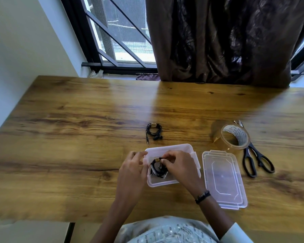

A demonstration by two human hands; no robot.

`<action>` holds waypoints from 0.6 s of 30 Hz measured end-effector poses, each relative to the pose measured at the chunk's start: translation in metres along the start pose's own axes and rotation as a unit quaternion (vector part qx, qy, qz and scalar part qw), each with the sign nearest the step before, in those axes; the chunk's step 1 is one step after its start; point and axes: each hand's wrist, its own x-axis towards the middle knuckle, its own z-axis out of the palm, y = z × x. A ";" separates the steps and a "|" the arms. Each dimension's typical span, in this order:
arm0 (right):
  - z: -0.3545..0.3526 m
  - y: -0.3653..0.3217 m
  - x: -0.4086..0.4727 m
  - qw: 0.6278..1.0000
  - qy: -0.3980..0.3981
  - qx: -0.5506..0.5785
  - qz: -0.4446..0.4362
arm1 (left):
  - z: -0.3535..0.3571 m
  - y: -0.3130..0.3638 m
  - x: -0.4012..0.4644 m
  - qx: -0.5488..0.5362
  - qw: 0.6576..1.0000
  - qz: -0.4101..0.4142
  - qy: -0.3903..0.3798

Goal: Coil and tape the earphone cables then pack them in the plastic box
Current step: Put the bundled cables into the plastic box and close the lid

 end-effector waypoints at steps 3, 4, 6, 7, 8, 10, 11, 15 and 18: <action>-0.003 0.002 0.001 1.000 0.000 -0.009 -0.005 | 0.000 -0.001 0.001 -0.008 1.000 0.005 -0.001; -0.004 0.003 0.002 1.000 -0.005 -0.008 -0.007 | 0.000 -0.001 0.001 -0.008 1.000 0.005 -0.001; -0.004 0.004 0.002 1.000 -0.017 -0.003 -0.010 | 0.001 -0.001 0.002 -0.009 1.000 0.006 -0.001; -0.004 0.003 0.002 1.000 -0.021 -0.002 -0.010 | 0.001 -0.001 0.002 -0.009 1.000 0.006 -0.002; -0.004 0.003 0.001 1.000 -0.023 -0.005 -0.010 | 0.001 -0.001 0.002 -0.009 1.000 0.006 -0.002; -0.005 0.001 0.000 0.999 -0.023 -0.018 -0.012 | 0.001 -0.003 0.003 -0.009 1.000 0.006 -0.003; -0.007 0.000 -0.001 0.999 -0.020 -0.028 -0.015 | 0.001 -0.004 0.003 -0.009 1.000 0.006 -0.005; -0.025 -0.013 0.001 0.997 0.024 -0.055 -0.047 | -0.003 -0.003 0.011 0.006 1.000 0.016 -0.003; -0.041 -0.029 0.016 0.996 0.018 -0.015 -0.081 | -0.006 0.001 0.036 -0.008 0.999 0.030 0.008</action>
